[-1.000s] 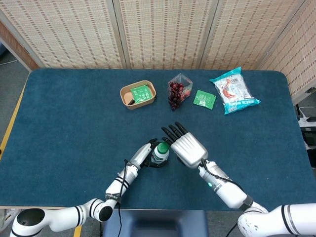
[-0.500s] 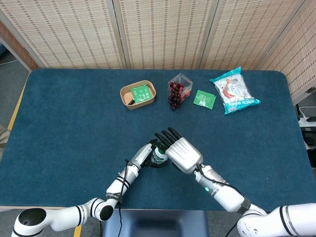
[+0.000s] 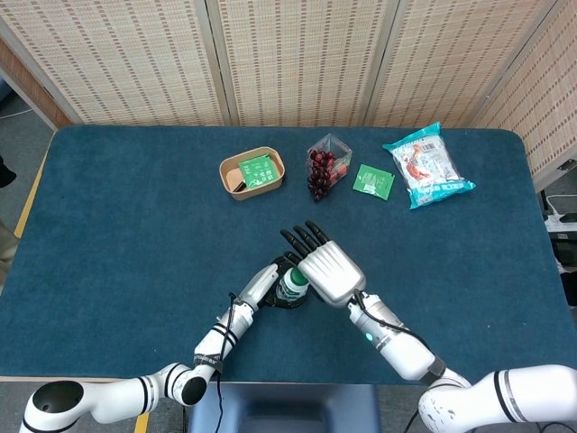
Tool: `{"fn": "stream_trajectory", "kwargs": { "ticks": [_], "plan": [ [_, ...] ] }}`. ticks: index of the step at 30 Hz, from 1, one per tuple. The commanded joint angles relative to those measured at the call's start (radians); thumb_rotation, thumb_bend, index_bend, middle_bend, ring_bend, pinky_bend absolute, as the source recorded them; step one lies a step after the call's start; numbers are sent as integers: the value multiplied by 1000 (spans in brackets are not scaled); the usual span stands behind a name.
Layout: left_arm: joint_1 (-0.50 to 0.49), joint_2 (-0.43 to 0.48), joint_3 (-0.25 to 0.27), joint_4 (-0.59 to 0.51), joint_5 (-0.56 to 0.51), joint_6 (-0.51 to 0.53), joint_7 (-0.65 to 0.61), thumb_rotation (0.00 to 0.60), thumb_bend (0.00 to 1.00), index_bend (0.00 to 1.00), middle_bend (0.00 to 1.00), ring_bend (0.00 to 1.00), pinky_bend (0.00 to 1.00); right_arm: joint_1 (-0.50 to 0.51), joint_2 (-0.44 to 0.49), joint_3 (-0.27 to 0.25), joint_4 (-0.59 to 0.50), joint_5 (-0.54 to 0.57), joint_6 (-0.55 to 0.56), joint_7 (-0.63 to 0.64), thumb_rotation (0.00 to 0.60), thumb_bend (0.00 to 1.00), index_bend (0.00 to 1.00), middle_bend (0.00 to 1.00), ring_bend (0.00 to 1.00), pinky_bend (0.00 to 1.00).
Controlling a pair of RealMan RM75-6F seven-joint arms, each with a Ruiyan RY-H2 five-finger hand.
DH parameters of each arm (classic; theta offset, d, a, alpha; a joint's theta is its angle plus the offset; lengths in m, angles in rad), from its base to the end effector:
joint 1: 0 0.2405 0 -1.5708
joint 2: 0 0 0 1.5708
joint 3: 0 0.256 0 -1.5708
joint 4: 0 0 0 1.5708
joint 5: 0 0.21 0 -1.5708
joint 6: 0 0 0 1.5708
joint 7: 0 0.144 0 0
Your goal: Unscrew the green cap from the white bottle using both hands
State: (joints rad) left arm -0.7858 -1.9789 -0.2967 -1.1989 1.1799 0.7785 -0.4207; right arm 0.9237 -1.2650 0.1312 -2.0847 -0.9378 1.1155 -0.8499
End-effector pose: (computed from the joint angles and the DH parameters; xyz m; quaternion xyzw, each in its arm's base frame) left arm -0.0758 0.3170 -0.1386 -0.5510 -0.6772 -0.4672 0.1399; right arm -0.0441 -0.2897 0.0496 0.8205 -0.2211 0.3497 0.3943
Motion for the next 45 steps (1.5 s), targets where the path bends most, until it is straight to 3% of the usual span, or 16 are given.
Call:
{"fn": "stream_trajectory", "kwargs": {
  "ticks": [1,12,22,25,27,28,29,30,32,37,45],
  "plan": [
    [-1,0,0,2,-1,-2,2,600,839,800,934,387,0,3,-11,3,7,-6,7,4,600,213,341,0,0,0],
    [-1,4,-4,3,-1,-4,-1,600,837,800,933,388,0,4,-36,1,14,-20,33,3,600,213,495,0,0,0],
    [24,37,-3,-21,14,22,-26,600,788,784,895,376,0,-63,31,-18,-5,-93,88,70,600,213,490,0,0,0],
    [33,46,7,-31,37,43,-32,600,759,724,813,342,5,-92,58,-41,9,-106,90,93,600,213,481,0,0,0],
    [33,53,16,-36,53,42,-37,600,732,584,661,271,5,-106,73,-53,17,-105,85,106,600,213,453,0,0,0],
    [32,58,24,-38,60,36,-36,600,681,414,502,192,3,-112,80,-58,20,-104,82,113,600,213,434,0,0,0],
    [26,69,32,-43,67,22,-28,600,598,198,279,92,0,-120,90,-64,23,-103,78,122,600,213,384,0,0,0],
    [23,78,35,-50,65,11,-24,600,538,80,143,38,0,-126,97,-67,25,-102,76,128,600,213,334,0,0,0],
    [24,91,36,-66,64,10,-19,600,449,0,3,0,0,-138,114,-74,25,-99,71,141,600,213,231,0,0,0],
    [38,130,35,-108,84,52,4,600,348,0,0,0,0,-176,164,-100,2,-108,75,156,600,213,12,0,0,0],
    [62,264,61,-229,197,195,187,600,302,0,0,0,0,-308,230,-166,-10,-257,157,271,600,213,0,0,0,0]
  ]
}}
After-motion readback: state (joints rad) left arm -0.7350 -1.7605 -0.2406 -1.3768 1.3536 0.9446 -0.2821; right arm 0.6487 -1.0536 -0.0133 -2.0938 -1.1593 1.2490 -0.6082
